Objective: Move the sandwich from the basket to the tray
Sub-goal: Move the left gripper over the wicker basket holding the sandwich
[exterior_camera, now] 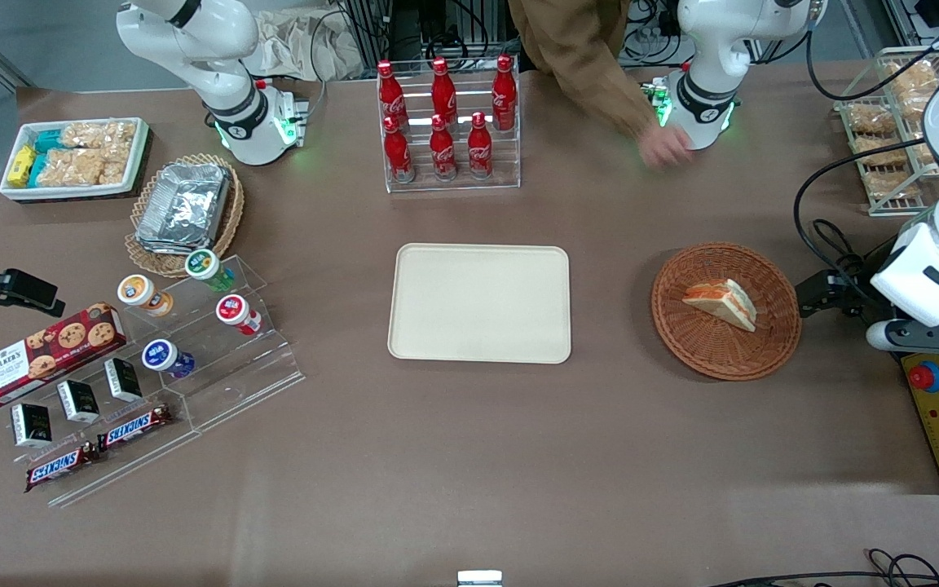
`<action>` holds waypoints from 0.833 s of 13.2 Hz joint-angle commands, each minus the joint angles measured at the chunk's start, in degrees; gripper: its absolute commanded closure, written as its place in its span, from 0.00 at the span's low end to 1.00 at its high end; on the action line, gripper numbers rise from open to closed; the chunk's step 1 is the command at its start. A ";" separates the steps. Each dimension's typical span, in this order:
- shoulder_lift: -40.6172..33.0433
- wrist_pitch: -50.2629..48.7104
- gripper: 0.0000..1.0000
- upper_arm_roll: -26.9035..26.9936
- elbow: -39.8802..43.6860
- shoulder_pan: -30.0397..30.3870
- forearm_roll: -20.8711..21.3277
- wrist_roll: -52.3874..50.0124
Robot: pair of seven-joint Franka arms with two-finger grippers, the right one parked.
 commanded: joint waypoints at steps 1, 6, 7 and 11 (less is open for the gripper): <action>-0.65 -1.98 0.00 -1.01 0.35 0.63 0.90 -1.01; -8.19 -3.68 0.00 -0.57 -12.00 0.98 3.28 -7.31; -11.17 -0.70 0.00 -0.48 -17.27 1.59 3.19 -10.73; -13.40 8.70 0.00 -0.39 -29.33 3.35 3.19 -32.06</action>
